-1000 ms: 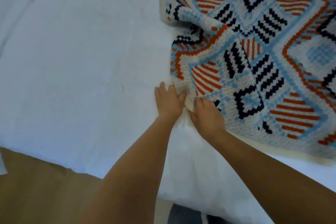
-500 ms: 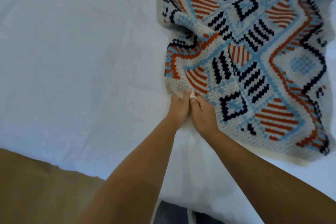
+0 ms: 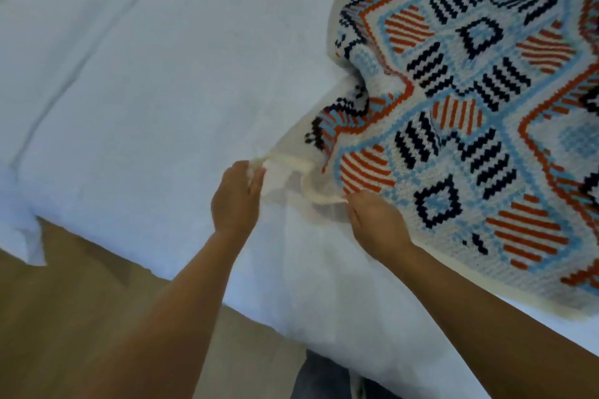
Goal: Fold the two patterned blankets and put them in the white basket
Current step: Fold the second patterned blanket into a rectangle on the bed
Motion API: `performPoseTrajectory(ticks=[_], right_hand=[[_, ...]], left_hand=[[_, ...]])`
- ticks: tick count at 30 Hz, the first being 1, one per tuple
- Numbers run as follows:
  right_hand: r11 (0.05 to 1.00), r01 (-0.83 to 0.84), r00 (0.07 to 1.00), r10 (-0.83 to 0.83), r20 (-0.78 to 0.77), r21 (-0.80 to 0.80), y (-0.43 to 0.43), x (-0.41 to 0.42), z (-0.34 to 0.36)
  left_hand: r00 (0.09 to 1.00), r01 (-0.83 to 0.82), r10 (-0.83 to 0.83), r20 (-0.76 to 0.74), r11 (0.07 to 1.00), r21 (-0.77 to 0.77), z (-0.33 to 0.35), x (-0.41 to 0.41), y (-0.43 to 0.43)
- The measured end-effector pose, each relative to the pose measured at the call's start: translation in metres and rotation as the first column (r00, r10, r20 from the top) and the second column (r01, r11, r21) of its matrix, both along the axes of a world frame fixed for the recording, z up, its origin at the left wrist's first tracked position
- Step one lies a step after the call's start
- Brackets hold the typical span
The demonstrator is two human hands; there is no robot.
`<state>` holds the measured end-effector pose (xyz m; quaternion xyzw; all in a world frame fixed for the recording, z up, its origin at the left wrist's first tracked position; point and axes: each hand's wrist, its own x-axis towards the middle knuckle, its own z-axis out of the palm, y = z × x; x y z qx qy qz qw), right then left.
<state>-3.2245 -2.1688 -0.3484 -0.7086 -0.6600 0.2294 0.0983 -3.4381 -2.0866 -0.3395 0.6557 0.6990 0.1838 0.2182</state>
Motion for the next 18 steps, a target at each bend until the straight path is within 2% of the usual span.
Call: performPoseTrajectory(ticks=[3,8,11,14,16,18], right_hand=[[0.980,-0.173,0.978,0.183,0.102,-0.099,-0.006,-0.009,-0.008],[0.950,-0.271,0.956,0.285,0.077,-0.154,-0.021,-0.032,-0.026],[0.945,-0.288,0.952,0.300,0.057,-0.155,-0.022,-0.037,-0.032],[0.949,-0.283,0.957,0.289,0.020,-0.141,-0.024,-0.035,-0.033],[0.939,-0.305,0.950,0.311,0.013,-0.161,-0.030,-0.033,-0.033],[0.931,-0.305,0.950,0.313,0.009,-0.202,-0.033,-0.031,-0.037]], left_hand=[[0.973,-0.162,0.156,-0.171,0.987,-0.018,-0.001,-0.050,0.008],[0.909,-0.263,0.231,-0.348,0.964,-0.048,-0.014,-0.069,0.011],[0.875,-0.430,0.390,-0.286,0.898,-0.093,-0.024,-0.074,-0.002],[0.761,-0.648,0.628,-0.160,0.743,-0.168,-0.035,-0.078,-0.024],[0.753,-0.658,0.626,-0.203,0.728,-0.193,-0.042,-0.073,-0.044],[0.800,-0.593,0.533,-0.275,0.773,-0.226,-0.046,-0.062,-0.054]])
